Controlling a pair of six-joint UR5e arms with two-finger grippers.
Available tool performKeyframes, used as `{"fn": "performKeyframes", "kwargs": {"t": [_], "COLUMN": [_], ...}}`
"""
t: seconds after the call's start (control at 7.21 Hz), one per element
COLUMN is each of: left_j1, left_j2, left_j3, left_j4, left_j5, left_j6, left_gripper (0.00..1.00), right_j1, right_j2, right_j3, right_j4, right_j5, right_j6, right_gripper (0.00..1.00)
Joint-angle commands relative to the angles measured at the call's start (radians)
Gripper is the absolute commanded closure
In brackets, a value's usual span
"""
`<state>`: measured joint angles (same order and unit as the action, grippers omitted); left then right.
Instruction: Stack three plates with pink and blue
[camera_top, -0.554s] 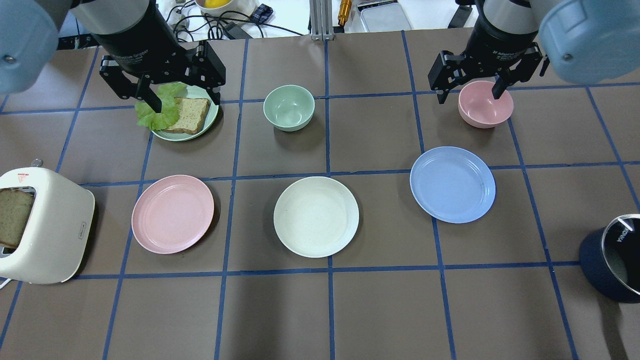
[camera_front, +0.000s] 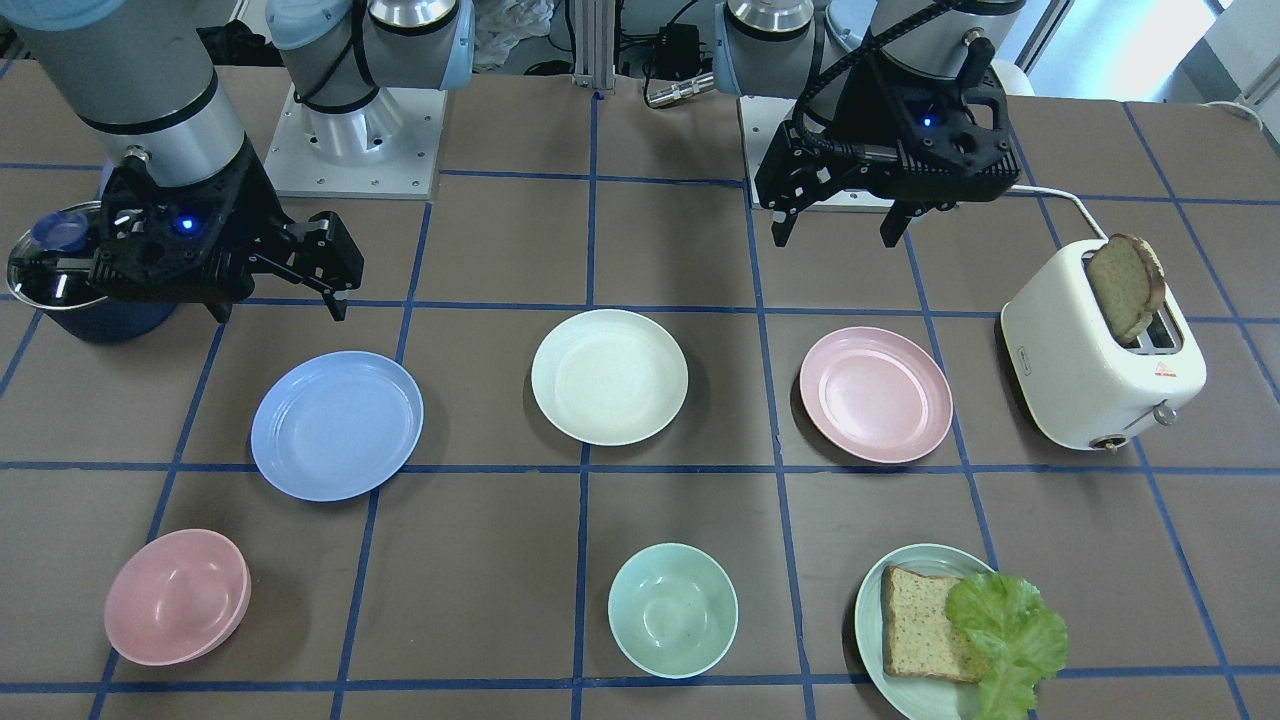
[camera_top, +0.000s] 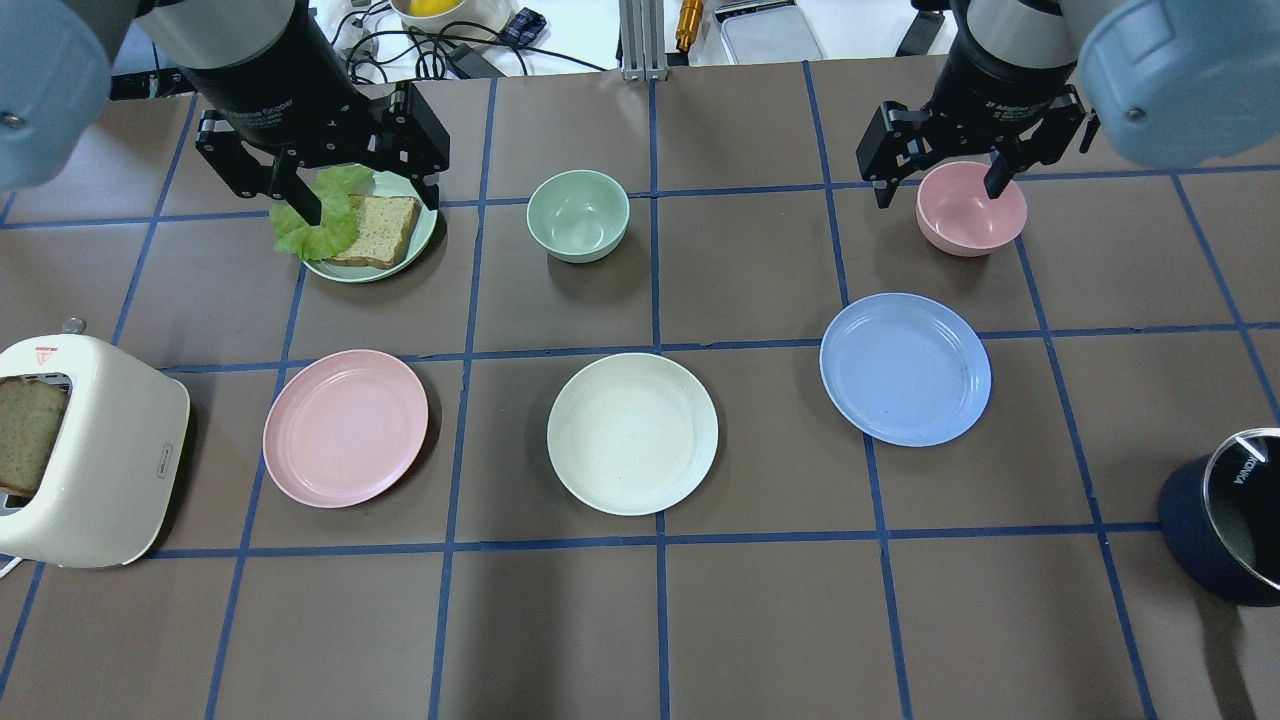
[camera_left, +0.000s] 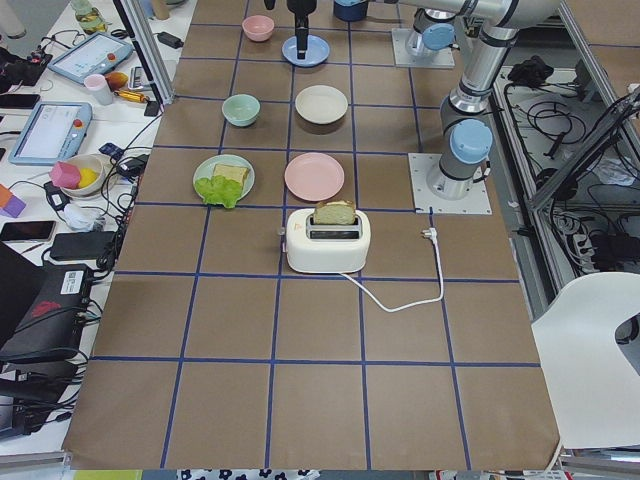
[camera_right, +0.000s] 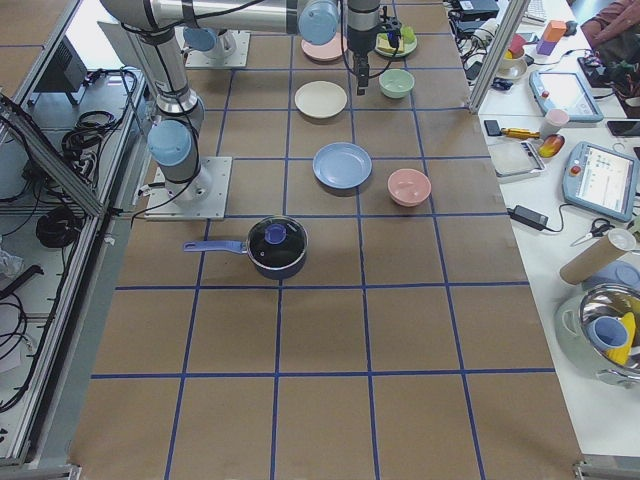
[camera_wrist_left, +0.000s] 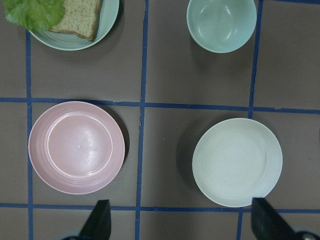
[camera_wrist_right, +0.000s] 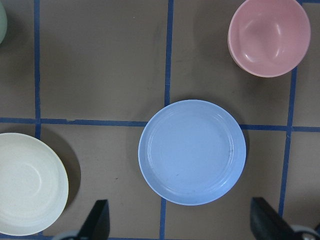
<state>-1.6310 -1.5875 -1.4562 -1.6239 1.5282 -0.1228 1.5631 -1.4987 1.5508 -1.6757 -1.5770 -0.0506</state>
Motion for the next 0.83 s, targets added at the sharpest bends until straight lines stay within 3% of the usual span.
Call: {"fn": "performKeyframes", "kwargs": {"t": [0.0,0.69], "left_j1": [0.0,0.0], "left_j2": [0.001,0.004], "left_j3": [-0.003,-0.007], "left_j4": [-0.001,0.001], "left_j5": [0.0,0.0], "left_j6": [0.0,0.0], "left_gripper": [0.0,0.0], "right_j1": [0.0,0.002], "right_j2": [0.0,-0.001], "right_j3": [0.0,-0.018], "right_j4": [0.001,-0.003], "right_j5": [0.0,-0.012], "right_j6": [0.0,-0.008], "right_gripper": [0.0,0.0]}}
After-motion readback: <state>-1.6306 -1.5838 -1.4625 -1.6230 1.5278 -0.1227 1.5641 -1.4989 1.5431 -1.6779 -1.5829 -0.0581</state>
